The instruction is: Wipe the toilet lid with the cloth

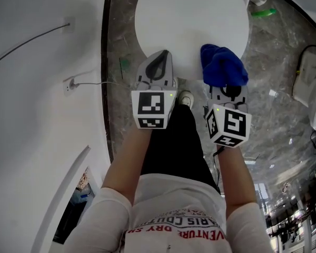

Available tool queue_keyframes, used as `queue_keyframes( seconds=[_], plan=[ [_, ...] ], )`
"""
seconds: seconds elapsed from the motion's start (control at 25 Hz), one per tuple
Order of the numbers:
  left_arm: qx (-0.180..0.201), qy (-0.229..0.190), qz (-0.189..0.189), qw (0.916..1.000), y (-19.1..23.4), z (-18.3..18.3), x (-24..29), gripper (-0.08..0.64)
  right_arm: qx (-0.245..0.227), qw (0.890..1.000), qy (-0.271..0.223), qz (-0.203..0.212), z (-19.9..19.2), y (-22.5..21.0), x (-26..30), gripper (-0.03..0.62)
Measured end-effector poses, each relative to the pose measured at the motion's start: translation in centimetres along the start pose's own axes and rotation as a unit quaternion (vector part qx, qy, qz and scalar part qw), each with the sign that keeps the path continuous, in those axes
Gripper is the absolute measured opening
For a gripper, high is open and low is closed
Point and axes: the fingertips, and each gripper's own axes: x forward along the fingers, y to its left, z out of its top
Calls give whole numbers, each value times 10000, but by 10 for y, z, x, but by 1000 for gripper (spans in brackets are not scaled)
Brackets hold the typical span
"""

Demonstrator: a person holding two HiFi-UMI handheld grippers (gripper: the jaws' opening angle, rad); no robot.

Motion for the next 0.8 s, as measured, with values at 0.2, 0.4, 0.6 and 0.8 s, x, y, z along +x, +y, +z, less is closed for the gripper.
queue_keyframes(
  seconds=[0.2, 0.4, 0.6, 0.8],
  plan=[
    [25, 148, -39, 9999, 2, -37, 13, 5, -71, 9995, 303, 98, -35, 1, 16, 87],
    [5, 534, -308, 9981, 4, -70, 27, 5, -47, 9983, 578, 102, -67, 2, 30, 87],
    [-112, 1019, -574, 9931, 4, -102, 44, 5, 25, 9957, 918, 80, -96, 0, 44, 87],
    [-57, 1392, -633, 9882, 6, -123, 60, 5, -180, 9944, 1041, -16, -116, -1, 59, 87]
  ],
)
